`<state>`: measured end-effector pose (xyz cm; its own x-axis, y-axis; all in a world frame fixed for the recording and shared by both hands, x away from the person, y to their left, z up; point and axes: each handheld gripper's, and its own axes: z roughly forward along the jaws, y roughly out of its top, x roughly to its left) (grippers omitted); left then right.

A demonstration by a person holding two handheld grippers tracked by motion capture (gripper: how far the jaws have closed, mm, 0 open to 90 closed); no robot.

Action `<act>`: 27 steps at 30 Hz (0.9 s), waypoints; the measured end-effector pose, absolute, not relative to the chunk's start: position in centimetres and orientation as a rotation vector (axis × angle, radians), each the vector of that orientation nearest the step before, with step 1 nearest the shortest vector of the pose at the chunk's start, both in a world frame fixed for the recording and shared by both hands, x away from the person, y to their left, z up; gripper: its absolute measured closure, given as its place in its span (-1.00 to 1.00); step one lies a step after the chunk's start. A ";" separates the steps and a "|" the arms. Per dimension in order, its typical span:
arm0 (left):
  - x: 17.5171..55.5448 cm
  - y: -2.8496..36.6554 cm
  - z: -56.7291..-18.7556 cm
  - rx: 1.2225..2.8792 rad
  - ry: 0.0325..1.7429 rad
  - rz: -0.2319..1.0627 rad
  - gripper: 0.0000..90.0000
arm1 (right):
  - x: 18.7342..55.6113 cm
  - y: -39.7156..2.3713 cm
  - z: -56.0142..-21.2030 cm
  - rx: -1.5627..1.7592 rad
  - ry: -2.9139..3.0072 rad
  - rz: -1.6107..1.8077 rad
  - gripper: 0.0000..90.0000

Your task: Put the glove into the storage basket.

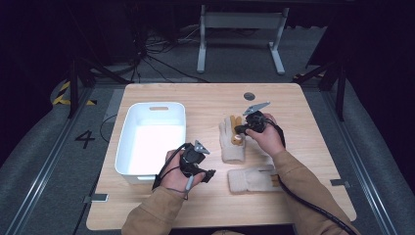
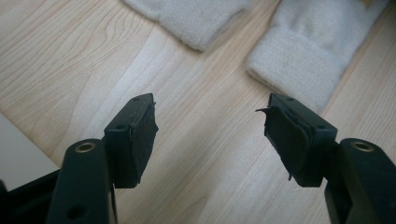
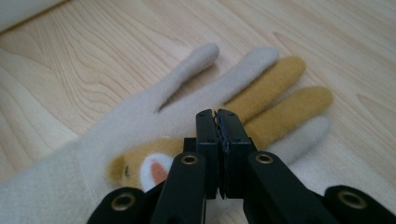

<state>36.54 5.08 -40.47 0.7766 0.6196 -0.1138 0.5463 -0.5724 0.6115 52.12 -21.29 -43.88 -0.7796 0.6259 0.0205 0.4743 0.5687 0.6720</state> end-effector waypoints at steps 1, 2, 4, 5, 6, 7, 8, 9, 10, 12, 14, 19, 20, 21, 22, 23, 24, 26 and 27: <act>36.5 5.1 -40.5 2.321 0.864 0.148 -0.22 | 52.1 -21.3 -43.9 0.920 2.582 1.008 0.98; 36.6 5.0 -40.5 2.323 0.863 0.147 -0.22 | 52.1 -21.4 -44.0 0.921 2.589 0.994 0.98; 36.6 5.0 -40.5 2.323 0.864 0.148 -0.23 | 52.0 -21.6 -44.0 0.930 2.592 0.990 0.98; 36.6 5.0 -40.5 2.324 0.863 0.146 -0.23 | 52.0 -21.7 -44.0 0.931 2.593 0.984 0.98; 36.6 4.9 -40.5 2.325 0.858 0.146 -0.23 | 51.9 -21.9 -43.9 0.933 2.595 0.976 0.98; 36.6 4.9 -40.5 2.328 0.856 0.145 -0.23 | 51.8 -22.1 -43.9 0.941 2.594 0.970 0.98; 36.6 4.7 -40.5 2.331 0.849 0.143 -0.23 | 51.7 -22.6 -43.9 0.953 2.594 0.961 0.98; 36.6 4.7 -40.5 2.331 0.849 0.143 -0.23 | 51.5 -22.8 -43.8 0.961 2.592 0.961 0.98; 36.6 4.5 -40.5 2.333 0.845 0.143 -0.23 | 51.3 -23.1 -43.8 0.972 2.589 0.955 0.98; 36.7 4.3 -40.5 2.335 0.836 0.141 -0.24 | 50.9 -23.8 -43.9 0.993 2.581 0.965 0.98; 36.7 4.2 -40.6 2.334 0.833 0.143 -0.24 | 50.7 -24.1 -43.9 1.004 2.576 0.970 0.98; 36.7 3.6 -40.6 2.339 0.815 0.137 -0.25 | 49.4 -25.7 -43.9 1.047 2.553 0.960 0.98; 36.8 3.4 -40.6 2.344 0.807 0.130 -0.25 | 48.9 -26.3 -43.8 1.065 2.549 0.948 0.98; 36.8 3.4 -40.6 2.344 0.807 0.130 -0.25 | 48.9 -26.3 -43.8 1.065 2.549 0.948 0.98; 36.8 3.3 -40.6 2.347 0.804 0.131 -0.25 | 48.6 -26.6 -43.7 1.073 2.547 0.943 0.98; 36.8 3.3 -40.7 2.347 0.804 0.134 -0.25 | 48.3 -26.9 -43.7 1.083 2.545 0.937 0.98; 36.9 3.2 -40.7 2.347 0.801 0.130 -0.25 | 48.0 -27.1 -43.6 1.092 2.547 0.923 0.98; 36.9 3.0 -40.8 2.353 0.796 0.124 -0.26 | 47.1 -27.8 -43.8 1.103 2.570 0.886 0.98; 36.9 3.0 -40.8 2.353 0.796 0.124 -0.26 | 47.1 -27.8 -43.8 1.103 2.570 0.886 0.98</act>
